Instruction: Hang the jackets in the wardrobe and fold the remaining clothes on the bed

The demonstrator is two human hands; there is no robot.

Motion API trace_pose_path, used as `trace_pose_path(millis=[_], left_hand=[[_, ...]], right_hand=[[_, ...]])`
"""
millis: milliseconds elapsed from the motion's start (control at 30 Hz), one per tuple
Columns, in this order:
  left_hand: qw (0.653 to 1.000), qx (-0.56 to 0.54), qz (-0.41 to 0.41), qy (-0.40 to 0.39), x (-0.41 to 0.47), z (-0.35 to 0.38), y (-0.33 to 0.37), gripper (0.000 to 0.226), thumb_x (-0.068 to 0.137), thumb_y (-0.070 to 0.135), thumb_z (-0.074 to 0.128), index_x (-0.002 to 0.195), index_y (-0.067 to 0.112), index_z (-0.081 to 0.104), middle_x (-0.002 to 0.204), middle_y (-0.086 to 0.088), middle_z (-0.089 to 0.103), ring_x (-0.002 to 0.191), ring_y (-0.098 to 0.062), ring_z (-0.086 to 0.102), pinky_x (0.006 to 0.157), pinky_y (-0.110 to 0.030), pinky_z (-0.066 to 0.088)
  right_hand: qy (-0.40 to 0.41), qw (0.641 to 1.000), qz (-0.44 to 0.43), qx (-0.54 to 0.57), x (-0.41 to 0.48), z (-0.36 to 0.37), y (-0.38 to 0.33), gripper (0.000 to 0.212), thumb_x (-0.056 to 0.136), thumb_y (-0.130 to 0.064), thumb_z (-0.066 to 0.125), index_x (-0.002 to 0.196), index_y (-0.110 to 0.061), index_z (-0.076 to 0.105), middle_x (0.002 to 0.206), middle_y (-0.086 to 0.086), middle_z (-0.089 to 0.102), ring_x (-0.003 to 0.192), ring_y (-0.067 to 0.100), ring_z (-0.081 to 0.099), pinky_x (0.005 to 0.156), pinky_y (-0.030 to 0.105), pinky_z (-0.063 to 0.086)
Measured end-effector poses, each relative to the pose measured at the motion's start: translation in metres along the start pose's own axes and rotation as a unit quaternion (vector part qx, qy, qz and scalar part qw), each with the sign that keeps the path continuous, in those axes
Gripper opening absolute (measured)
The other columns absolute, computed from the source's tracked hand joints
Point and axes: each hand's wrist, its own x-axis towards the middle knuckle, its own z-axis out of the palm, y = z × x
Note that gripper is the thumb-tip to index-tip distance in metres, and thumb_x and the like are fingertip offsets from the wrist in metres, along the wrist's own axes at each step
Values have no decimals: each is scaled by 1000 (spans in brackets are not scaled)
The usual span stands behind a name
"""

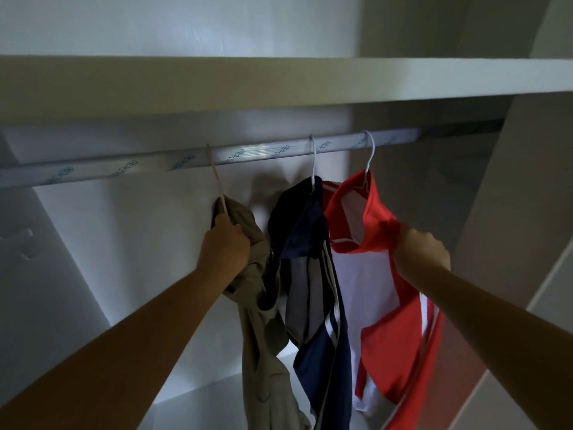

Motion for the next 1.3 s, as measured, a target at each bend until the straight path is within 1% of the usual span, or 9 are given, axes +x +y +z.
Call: trace_pose_path(millis=[167,400,500,667,867,967,1133,1200,1300], left_hand=[[999,-26,19,-7,-13,2,3,55,96,12,43,146,4,21,133,-22,48,116,-36,50,90,-33,38],[998,31,21,-55,-58,-8,16,77,96,22,47,151,7,-5,158,-14,4,144,-30,14,117,-44,18],[992,72,96,-25,-101,-11,25,76,92,13,53,151,6,5,159,-12,2,146,-28,5,118,-45,16],[978,20,188,-90,-197,-3,64,60,89,10,59,144,13,34,157,-3,18,144,-23,18,113,-43,30],[923,-99,336,-159,-351,17,152,34,87,6,62,120,9,56,130,2,50,122,-11,45,99,-7,31],[882,-159,390,-211,-447,35,195,28,88,9,59,115,5,59,119,-1,59,113,-11,53,98,-15,39],[821,-220,421,-317,-614,74,255,21,87,14,61,109,11,63,108,8,63,100,-1,57,88,-7,43],[801,-229,411,-371,-672,89,279,22,88,11,63,109,18,62,109,17,61,103,4,56,87,-5,42],[755,-244,423,-437,-745,109,318,23,89,12,61,108,23,60,108,29,54,103,16,50,85,-2,39]], right_hand=[[-20,1000,-5,22,0,-2,2,32,96,-12,38,127,-8,46,117,25,58,107,43,57,87,43,47],[-38,989,-135,40,-64,-27,5,63,97,-28,42,152,-20,12,158,7,12,141,30,23,111,42,30],[-74,975,-184,105,-122,-49,30,63,96,-25,47,151,-21,17,159,6,9,142,26,25,112,38,30],[-48,972,-187,133,-216,-112,104,52,96,-30,48,145,-27,30,159,-4,6,141,19,27,107,28,32],[5,981,-141,131,-332,-208,217,41,97,-33,47,137,-26,42,157,-5,17,134,13,37,101,21,33],[29,985,-95,142,-403,-247,287,33,97,-31,47,129,-26,50,153,-8,26,124,6,43,94,17,40],[105,979,49,168,-520,-296,399,25,95,-24,53,119,-31,56,140,-22,34,112,1,48,81,13,48],[137,967,119,179,-563,-317,441,23,95,-23,53,117,-30,57,135,-23,37,112,-4,49,84,9,45],[200,932,218,212,-622,-348,500,21,94,-17,53,111,-25,61,131,-15,45,110,-3,51,89,18,47]])
